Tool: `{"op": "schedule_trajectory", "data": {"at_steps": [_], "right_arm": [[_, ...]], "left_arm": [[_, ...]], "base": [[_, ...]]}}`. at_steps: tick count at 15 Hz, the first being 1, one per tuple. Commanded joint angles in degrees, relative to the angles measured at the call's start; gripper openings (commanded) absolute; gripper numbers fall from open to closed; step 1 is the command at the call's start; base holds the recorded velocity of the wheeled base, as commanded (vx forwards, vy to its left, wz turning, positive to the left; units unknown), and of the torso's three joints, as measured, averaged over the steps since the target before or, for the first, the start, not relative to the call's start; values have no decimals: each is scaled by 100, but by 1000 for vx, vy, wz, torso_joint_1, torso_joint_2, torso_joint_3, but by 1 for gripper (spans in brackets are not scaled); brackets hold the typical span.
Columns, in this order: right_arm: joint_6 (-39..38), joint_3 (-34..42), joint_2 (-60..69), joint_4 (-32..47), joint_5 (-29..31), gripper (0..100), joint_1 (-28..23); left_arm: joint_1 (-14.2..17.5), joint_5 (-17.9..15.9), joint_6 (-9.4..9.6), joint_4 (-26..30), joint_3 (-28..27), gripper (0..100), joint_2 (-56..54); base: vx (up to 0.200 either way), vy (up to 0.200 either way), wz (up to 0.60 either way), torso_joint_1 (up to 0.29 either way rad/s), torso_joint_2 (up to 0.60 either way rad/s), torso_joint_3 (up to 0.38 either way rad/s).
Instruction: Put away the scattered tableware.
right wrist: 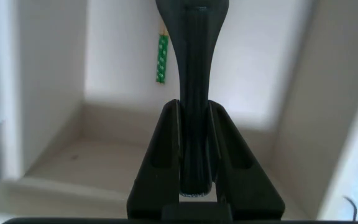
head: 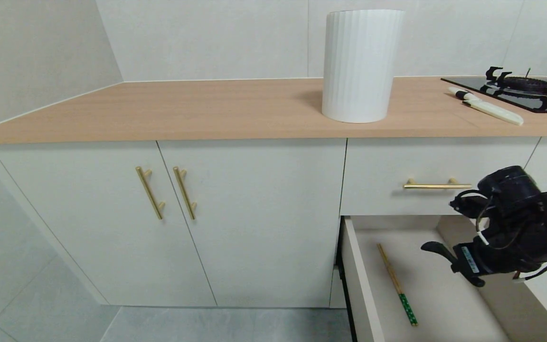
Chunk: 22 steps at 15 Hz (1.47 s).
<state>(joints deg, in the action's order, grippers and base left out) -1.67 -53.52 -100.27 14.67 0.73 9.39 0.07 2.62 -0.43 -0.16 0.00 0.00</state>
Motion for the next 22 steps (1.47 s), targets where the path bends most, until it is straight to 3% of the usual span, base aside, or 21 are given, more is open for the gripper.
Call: {"op": "schedule_trajectory", "data": {"at_steps": [1, 4, 5, 6, 7, 17, 18, 22], "right_arm": [[-9, 25, -1329, -491, 59, 0, -25], [-167, 210, -2243, -1669, 533, 0, -33], [-167, 210, -2243, -1669, 533, 0, -33], [-246, 395, -2788, -2759, 771, 0, -60], [-246, 421, -2937, -2996, 867, 0, -69], [-246, 395, -3201, -3347, 990, 0, -183], [-246, 395, -3192, -3347, 990, 100, -183], [-246, 395, -3095, -3347, 982, 100, -192]], "left_arm": [[1, 2, -1, -2, 0, 100, 0], [1, 2, -1, -2, 0, 100, 0], [1, 2, -1, -2, 0, 100, 0], [1, 2, -1, -2, 0, 100, 0], [1, 2, -1, -2, 0, 100, 0], [1, 2, -1, 7, 0, 100, 0], [1, 2, -1, -2, 0, 100, 0], [1, 2, -1, -2, 0, 100, 0]], "base": [[0, 0, 0, 0, 0, 0], [0, 0, 0, 0, 0, 0], [0, 0, 0, 0, 0, 0], [0, 0, 0, 0, 0, 0], [0, 0, 0, 0, 0, 0], [0, 0, 0, 0, 0, 0], [0, 0, 0, 0, 0, 0], [0, 0, 0, 0, 0, 0]]}}
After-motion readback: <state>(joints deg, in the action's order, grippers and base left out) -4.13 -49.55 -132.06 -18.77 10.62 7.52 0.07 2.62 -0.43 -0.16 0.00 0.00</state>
